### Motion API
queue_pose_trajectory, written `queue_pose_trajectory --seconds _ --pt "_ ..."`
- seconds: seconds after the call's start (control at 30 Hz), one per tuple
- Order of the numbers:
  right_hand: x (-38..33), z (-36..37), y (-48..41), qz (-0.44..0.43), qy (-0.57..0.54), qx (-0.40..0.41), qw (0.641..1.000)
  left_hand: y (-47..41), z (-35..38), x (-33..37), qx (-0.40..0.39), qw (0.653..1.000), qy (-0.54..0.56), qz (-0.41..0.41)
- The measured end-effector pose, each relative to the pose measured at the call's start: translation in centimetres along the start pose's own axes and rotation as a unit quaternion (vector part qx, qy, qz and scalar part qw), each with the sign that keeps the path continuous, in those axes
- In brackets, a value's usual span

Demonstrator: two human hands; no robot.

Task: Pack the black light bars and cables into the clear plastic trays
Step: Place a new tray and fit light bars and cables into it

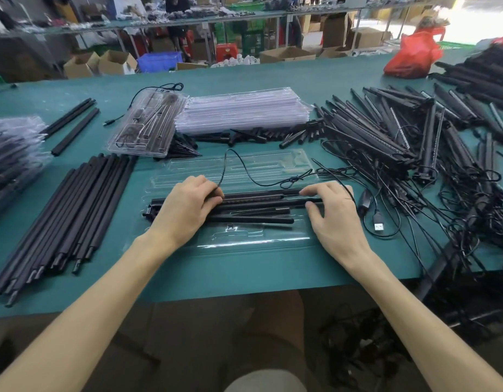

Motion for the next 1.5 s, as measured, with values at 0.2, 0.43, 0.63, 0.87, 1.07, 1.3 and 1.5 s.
queue_pose_trajectory --seconds 0.2,0.43,0.63,0.87,1.07,1.3,1.5 --pt "0.2 -0.1 0.0 0.020 0.004 0.002 1.000 0.0 0.1 -0.8 0.002 0.998 0.036 -0.043" --pt "-0.6 -0.3 0.1 -0.004 0.011 0.005 1.000 0.3 0.9 -1.9 -0.002 0.995 0.075 -0.061" --pt "-0.9 -0.3 0.0 -0.016 0.030 0.003 0.999 0.5 1.4 -1.4 -0.025 0.998 0.040 -0.037" --pt "-1.2 -0.2 0.1 -0.039 0.066 -0.003 0.997 1.0 2.0 0.0 -0.063 0.997 0.016 0.030" --pt "-1.1 0.0 0.2 -0.035 0.065 -0.004 0.997 0.9 3.0 0.1 -0.136 0.989 0.054 0.038" --pt "-1.0 -0.1 0.2 -0.031 0.063 -0.006 0.997 0.8 3.4 -0.3 -0.144 0.985 0.093 -0.003" --pt "-1.3 -0.2 -0.7 -0.015 0.072 -0.053 0.996 0.7 3.5 -0.3 -0.171 0.982 0.076 0.010"
Point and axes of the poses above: each hand's wrist, its own y-axis away from the middle knuckle, its own z-axis out of the palm, x = y × z, the point moved 6 cm from there along -y, towards the middle knuckle, and after that the axes turned 5 degrees about x, right-handed, at the moved point
